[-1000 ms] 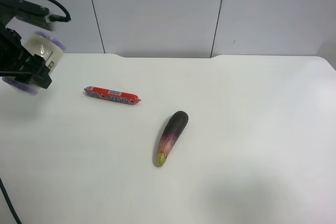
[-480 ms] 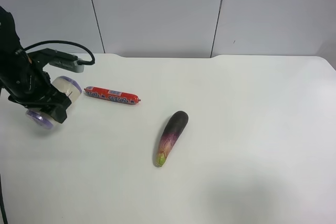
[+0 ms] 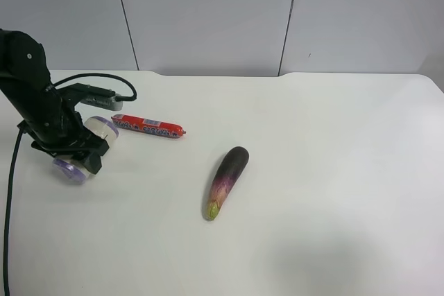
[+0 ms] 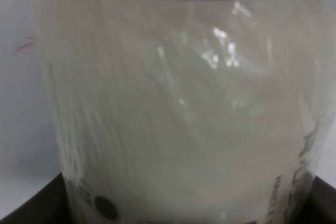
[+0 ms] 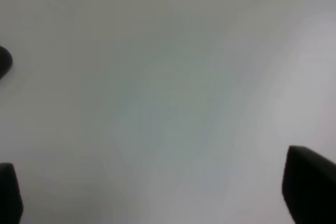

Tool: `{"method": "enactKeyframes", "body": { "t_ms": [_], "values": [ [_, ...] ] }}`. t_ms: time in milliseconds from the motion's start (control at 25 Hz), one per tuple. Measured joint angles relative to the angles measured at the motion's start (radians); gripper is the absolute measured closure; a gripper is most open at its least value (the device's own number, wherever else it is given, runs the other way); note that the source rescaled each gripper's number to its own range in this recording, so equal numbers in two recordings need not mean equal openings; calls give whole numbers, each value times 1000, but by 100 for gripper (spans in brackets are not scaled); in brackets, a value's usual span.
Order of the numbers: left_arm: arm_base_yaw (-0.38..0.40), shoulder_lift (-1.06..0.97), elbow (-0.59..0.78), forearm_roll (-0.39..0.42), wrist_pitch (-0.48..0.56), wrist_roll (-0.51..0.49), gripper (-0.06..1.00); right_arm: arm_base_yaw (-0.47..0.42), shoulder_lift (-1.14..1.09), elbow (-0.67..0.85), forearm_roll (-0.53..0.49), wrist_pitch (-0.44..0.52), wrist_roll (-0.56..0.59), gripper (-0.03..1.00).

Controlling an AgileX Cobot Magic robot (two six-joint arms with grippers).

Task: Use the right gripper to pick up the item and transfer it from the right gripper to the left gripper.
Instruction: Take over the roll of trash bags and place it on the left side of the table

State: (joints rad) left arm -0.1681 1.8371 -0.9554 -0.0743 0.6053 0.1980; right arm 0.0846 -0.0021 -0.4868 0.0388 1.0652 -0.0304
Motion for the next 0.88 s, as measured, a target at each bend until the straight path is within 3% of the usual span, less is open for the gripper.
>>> {"method": "enactKeyframes", "body": {
  "t_ms": [200, 480, 520, 600, 640, 720, 880],
  "values": [
    [0, 0, 0, -24, -43, -3, 94, 0, 0, 0, 0, 0, 0, -3],
    [0, 0, 0, -24, -27, -5, 92, 0, 0, 0, 0, 0, 0, -3],
    [0, 0, 0, -24, -27, -11, 79, 0, 0, 0, 0, 0, 0, -3],
    [0, 0, 0, -24, -29, -28, 32, 0, 0, 0, 0, 0, 0, -3],
    [0, 0, 0, -24, -29, -32, 15, 0, 0, 0, 0, 0, 0, -3],
    [0, 0, 0, -24, -30, -34, 2, 0, 0, 0, 0, 0, 0, -3],
    [0, 0, 0, -24, -30, -34, -3, 0, 0, 0, 0, 0, 0, -3]
  ]
}}
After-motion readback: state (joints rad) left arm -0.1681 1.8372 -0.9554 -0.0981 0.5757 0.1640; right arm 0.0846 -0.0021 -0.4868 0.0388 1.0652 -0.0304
